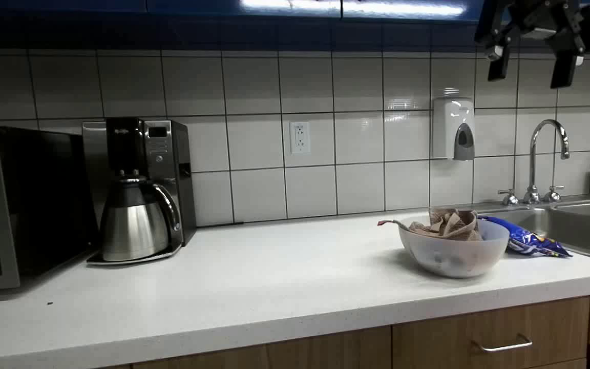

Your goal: Take out the cloth from the bowl

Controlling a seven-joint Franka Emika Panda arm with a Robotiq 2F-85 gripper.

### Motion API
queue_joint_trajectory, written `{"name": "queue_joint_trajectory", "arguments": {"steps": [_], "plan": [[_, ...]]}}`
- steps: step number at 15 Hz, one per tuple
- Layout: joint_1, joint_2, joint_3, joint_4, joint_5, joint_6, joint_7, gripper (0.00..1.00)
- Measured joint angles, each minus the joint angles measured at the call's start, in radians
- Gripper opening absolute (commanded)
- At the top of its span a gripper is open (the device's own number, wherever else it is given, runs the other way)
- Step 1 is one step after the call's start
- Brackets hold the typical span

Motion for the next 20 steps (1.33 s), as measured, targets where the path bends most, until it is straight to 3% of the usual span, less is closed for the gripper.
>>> {"name": "queue_joint_trajectory", "arguments": {"steps": [13,20], "plan": [[-0.001,0.011,0.000,-0.001,0.000,0.008,0.002,1.00],[-0.062,0.055,0.014,-0.049,-0.029,0.221,0.058,1.00]]}}
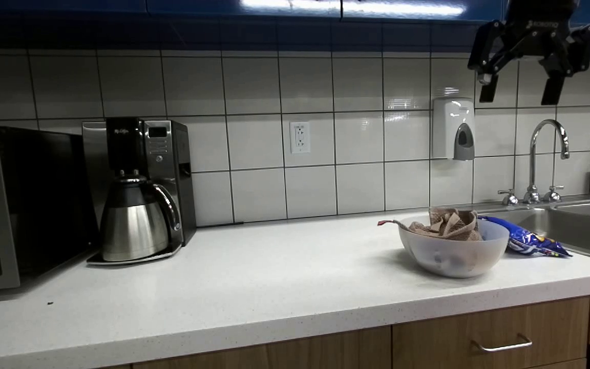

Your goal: Take out the cloth from the bowl

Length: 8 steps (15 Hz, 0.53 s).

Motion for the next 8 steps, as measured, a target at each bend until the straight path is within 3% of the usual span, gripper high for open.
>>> {"name": "queue_joint_trajectory", "arguments": {"steps": [8], "plan": [[-0.076,0.139,0.006,-0.054,-0.014,0.320,0.089,1.00]]}}
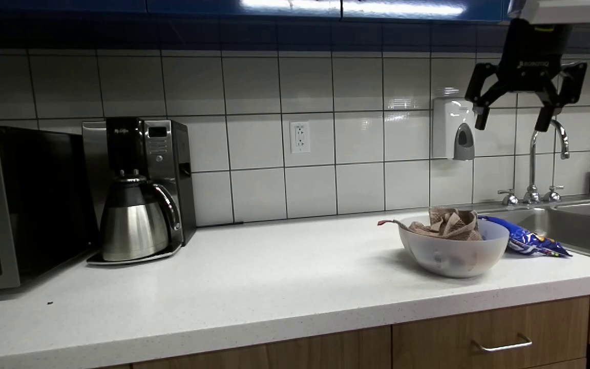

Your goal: Take out the cloth from the bowl

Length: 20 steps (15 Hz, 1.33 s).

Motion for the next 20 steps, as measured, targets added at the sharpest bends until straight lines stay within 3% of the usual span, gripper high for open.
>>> {"name": "queue_joint_trajectory", "arguments": {"steps": [12,20], "plan": [[-0.011,0.363,0.051,0.020,0.003,0.425,0.197,1.00],[-0.014,0.607,0.081,0.119,-0.007,0.506,0.308,1.00]]}}
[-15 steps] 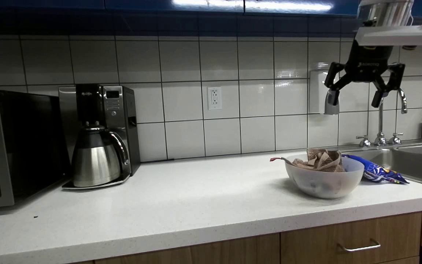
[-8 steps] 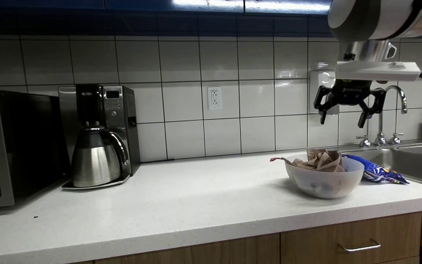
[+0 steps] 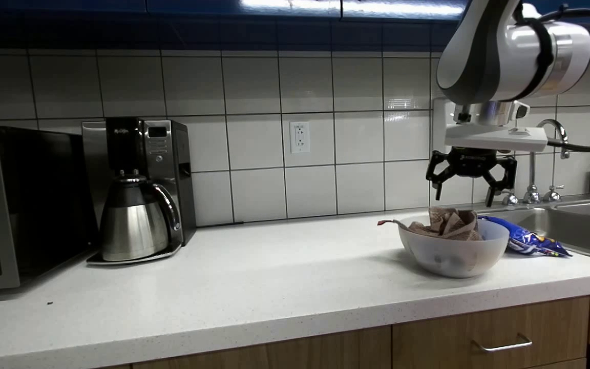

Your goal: Take out the cloth from the bowl

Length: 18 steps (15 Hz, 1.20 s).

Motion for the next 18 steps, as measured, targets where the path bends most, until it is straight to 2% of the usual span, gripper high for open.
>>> {"name": "queue_joint_trajectory", "arguments": {"steps": [9,17,18], "plan": [[0.078,0.180,-0.030,0.103,0.010,0.000,0.038,1.00],[0.113,0.258,-0.051,0.133,0.079,0.000,0.037,1.00],[0.114,0.262,-0.051,0.133,0.085,0.000,0.037,0.75]]}}
